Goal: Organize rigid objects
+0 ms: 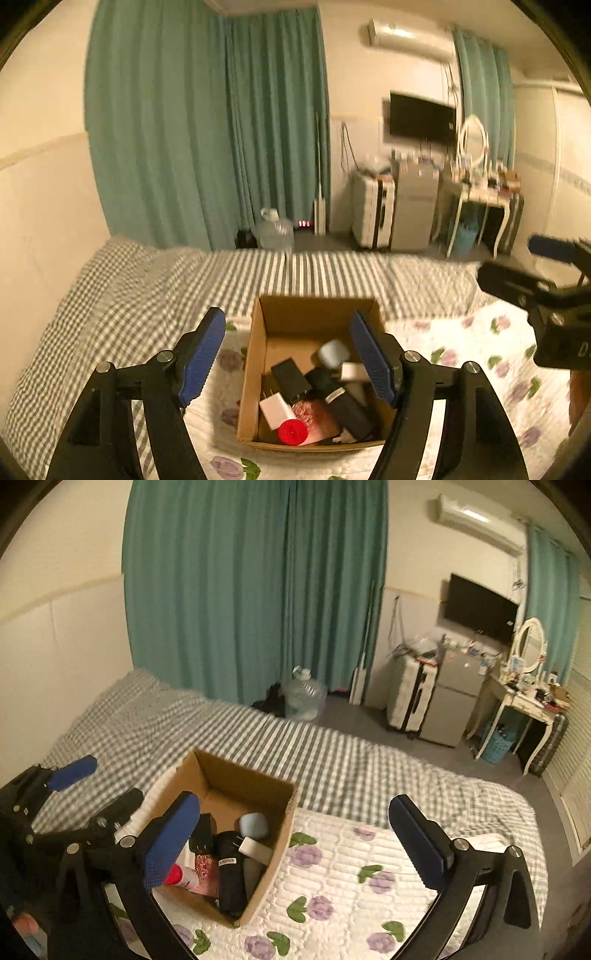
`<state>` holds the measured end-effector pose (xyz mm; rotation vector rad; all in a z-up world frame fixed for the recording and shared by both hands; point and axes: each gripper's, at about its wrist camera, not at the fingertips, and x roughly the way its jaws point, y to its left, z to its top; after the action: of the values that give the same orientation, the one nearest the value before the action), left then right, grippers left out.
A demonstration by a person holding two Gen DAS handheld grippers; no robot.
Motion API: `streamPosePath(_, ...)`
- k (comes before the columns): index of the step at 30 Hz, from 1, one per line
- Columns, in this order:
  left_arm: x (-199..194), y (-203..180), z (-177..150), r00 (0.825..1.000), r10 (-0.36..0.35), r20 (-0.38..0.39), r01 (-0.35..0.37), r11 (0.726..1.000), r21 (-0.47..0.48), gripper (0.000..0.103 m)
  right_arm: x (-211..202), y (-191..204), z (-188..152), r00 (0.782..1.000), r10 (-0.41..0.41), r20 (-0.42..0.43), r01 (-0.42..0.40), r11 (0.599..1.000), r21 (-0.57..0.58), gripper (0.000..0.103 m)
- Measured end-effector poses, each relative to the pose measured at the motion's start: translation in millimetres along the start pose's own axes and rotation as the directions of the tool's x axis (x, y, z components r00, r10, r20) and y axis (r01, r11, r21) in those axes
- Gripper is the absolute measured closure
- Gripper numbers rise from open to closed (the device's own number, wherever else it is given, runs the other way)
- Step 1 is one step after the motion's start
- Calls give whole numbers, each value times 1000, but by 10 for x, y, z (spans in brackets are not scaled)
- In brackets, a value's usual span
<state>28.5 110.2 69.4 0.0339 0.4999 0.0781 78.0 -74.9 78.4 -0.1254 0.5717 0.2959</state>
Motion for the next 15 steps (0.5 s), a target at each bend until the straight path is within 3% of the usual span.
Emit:
streamPosePath(7,-512,-92,34,992,-29,120,31,999,-15,26,-710,-126,-67,993,-59,106,54,997,50,0)
streamPosePath(13,-845,-87,-178,975,-41,219,60,995,-81,25,-1121,-203,-376,973,-107,205,82,989,126,0)
streamPosePath(15,-924,-107,-293,965,-36,258,54,997,-62,25,-1222,-210,-500,963,-121,239,90,986,137,0)
